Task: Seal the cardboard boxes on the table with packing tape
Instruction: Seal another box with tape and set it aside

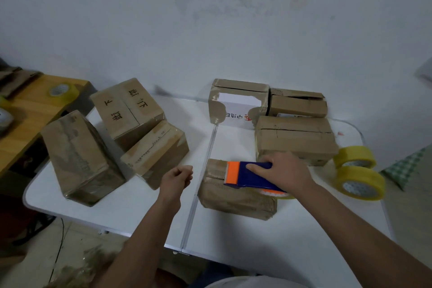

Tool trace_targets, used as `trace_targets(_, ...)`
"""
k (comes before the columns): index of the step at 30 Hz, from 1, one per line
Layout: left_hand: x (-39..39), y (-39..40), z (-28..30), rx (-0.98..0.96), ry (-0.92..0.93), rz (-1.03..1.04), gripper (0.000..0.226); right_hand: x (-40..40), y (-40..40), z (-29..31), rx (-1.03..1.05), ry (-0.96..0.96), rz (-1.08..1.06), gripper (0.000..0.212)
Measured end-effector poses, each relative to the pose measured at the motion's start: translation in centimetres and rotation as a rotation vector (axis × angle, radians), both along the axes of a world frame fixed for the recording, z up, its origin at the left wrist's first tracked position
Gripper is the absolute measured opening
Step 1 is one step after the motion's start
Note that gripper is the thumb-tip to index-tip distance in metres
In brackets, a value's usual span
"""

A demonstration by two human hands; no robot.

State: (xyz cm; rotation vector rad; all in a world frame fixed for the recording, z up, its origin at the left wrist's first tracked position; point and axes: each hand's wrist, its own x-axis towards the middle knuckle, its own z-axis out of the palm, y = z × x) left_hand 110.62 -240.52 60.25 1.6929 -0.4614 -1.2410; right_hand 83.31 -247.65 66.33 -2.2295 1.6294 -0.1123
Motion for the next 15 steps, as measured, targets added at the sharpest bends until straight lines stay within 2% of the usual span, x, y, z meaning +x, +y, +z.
trace_targets(10, -0.3, -1.3, -3.9, 0.112, 0.057, -0.006, 0.019, 2.1, 0.9, -0.7, -0.079, 0.084, -0.079, 0.058)
trace_targets(15, -1.4, -1.3, -4.8, 0.137, 0.066, -0.112, 0.023, 2.3, 1.0, -0.9, -0.061, 0.085, -0.120, 0.055)
